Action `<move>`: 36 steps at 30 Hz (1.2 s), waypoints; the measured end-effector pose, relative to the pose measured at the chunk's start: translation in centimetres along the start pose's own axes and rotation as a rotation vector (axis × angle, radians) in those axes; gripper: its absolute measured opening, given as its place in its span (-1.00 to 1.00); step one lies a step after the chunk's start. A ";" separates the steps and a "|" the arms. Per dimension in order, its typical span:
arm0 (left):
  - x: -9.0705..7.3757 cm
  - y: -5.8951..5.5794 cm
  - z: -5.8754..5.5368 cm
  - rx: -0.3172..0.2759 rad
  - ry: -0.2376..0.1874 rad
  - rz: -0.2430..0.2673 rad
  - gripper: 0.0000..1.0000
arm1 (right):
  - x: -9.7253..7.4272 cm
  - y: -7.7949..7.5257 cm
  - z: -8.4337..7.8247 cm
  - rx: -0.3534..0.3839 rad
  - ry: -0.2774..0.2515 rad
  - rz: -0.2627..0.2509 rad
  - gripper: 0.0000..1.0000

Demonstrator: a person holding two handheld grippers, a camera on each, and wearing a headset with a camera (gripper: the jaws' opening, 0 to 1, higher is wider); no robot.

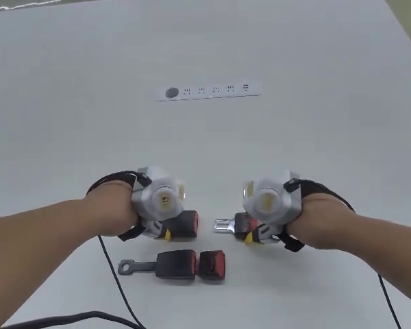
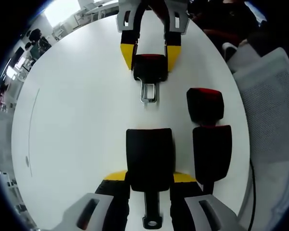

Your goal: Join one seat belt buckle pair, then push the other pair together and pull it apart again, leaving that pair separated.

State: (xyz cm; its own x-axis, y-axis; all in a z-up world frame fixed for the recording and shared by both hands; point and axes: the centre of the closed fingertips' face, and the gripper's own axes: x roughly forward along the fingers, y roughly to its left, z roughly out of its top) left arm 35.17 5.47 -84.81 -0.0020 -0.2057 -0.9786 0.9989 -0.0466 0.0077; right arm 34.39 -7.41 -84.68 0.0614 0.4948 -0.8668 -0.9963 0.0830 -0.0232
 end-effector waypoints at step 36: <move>0.0 -0.1 0.2 -0.002 -0.013 0.007 -0.37 | 1.9 0.1 3.8 -0.034 -0.046 0.003 -0.38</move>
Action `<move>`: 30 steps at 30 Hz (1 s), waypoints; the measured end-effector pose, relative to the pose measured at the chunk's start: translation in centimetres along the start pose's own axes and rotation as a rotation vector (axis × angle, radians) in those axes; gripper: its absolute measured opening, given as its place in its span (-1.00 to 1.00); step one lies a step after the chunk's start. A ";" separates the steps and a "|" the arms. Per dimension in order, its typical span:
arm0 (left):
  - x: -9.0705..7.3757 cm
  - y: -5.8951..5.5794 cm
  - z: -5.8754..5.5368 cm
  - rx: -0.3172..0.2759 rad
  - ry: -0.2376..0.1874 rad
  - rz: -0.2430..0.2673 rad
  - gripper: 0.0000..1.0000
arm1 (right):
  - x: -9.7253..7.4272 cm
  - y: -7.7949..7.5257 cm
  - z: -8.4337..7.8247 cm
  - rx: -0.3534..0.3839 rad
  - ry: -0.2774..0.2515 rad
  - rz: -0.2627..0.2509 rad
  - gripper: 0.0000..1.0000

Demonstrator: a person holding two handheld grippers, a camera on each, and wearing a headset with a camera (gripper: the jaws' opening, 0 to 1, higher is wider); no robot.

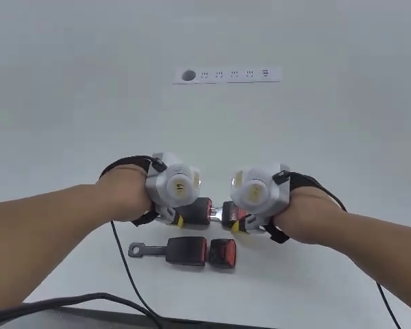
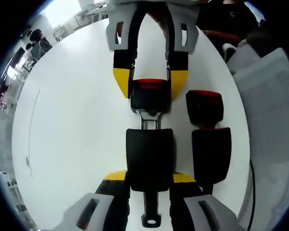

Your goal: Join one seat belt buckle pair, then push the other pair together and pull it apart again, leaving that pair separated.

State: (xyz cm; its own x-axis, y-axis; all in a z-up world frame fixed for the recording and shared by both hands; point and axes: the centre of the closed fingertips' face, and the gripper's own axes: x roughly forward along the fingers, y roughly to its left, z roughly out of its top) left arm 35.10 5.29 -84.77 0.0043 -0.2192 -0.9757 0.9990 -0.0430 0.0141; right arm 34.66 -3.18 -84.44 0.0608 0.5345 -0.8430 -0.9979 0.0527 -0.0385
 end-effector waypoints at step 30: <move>0.0 0.0 0.0 0.016 -0.013 -0.006 -0.36 | 0.8 -0.1 1.4 0.006 -0.024 -0.006 -0.36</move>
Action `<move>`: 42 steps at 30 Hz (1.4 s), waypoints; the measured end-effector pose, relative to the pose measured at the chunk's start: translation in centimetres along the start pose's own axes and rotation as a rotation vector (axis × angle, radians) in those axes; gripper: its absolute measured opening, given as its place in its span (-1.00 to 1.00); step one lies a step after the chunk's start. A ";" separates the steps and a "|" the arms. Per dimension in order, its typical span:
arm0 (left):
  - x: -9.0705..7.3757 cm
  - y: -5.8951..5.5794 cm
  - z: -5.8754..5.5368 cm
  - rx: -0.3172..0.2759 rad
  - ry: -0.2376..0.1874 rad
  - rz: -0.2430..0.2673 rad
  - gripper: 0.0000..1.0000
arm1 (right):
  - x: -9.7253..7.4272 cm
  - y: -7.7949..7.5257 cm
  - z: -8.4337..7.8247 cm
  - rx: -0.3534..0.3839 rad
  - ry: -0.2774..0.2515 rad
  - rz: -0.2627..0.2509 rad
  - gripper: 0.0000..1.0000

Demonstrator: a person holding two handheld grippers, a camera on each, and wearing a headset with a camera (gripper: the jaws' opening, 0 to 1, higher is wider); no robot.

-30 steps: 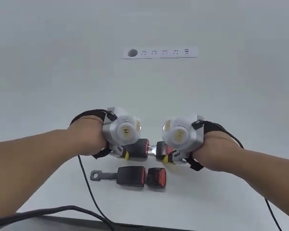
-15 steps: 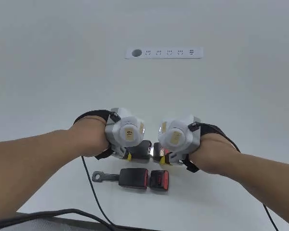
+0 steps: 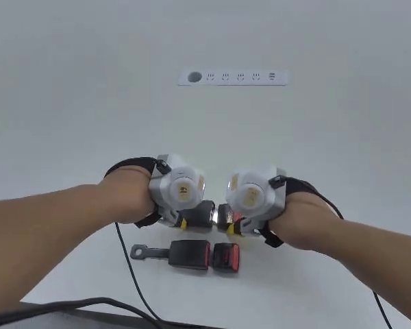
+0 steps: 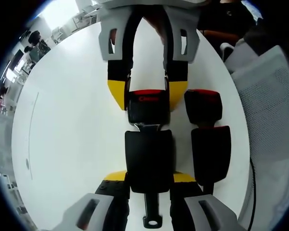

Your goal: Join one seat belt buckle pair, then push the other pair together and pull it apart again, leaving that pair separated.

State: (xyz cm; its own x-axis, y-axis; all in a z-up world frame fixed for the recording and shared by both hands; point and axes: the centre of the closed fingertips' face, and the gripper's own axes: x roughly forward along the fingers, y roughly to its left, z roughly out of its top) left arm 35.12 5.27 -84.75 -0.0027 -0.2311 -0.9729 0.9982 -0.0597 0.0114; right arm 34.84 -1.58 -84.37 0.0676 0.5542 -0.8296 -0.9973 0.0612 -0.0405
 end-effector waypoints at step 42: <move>0.0 0.0 -0.1 -0.044 -0.004 0.025 -0.34 | -6.2 1.3 -9.4 0.082 0.042 -0.082 -0.30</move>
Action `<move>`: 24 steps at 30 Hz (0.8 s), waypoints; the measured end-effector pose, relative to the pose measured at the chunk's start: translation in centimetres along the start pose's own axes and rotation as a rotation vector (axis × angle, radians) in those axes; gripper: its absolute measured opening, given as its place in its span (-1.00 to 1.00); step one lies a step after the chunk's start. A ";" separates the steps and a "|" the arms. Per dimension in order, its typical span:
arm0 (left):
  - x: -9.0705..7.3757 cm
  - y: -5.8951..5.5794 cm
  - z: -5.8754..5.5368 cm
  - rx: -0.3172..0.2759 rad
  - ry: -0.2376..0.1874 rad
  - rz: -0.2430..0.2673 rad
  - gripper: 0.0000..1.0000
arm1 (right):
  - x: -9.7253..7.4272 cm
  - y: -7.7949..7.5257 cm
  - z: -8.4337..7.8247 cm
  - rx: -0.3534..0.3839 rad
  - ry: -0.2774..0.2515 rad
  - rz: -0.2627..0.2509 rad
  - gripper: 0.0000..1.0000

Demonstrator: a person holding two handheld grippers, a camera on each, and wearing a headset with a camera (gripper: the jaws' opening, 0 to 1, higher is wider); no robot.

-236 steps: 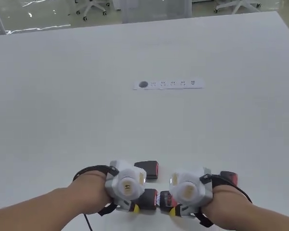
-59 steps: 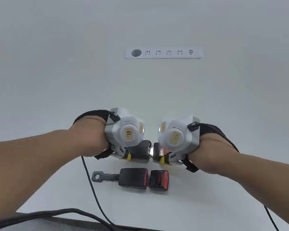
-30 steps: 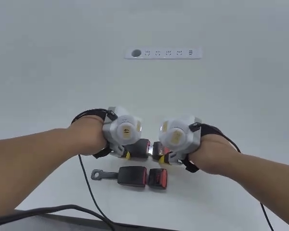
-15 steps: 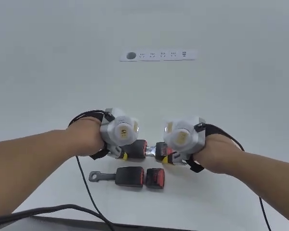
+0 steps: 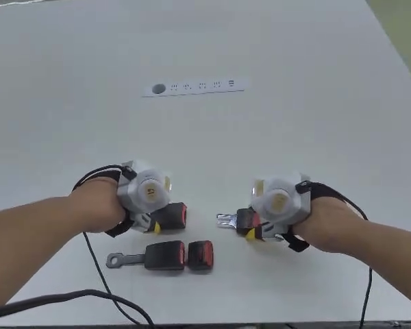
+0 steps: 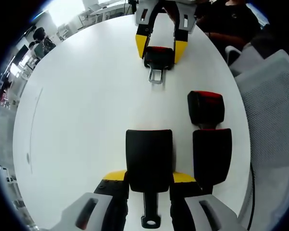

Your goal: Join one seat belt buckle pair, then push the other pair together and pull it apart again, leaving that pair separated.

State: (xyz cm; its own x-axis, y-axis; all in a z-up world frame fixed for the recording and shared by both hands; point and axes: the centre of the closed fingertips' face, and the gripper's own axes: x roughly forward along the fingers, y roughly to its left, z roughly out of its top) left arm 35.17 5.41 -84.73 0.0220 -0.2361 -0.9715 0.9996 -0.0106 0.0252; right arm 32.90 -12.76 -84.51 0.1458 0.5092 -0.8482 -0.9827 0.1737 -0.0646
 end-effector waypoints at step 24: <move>-0.5 0.2 -0.4 -0.050 -0.037 0.070 -0.27 | -5.1 -2.1 -6.1 0.021 0.127 -0.249 0.07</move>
State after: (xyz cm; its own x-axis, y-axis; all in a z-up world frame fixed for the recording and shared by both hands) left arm 35.39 5.87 -84.31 0.0920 -0.2699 -0.9585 0.9953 0.0558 0.0798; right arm 33.54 -20.87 -83.21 0.3655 0.3396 -0.8666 -0.9157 0.2983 -0.2693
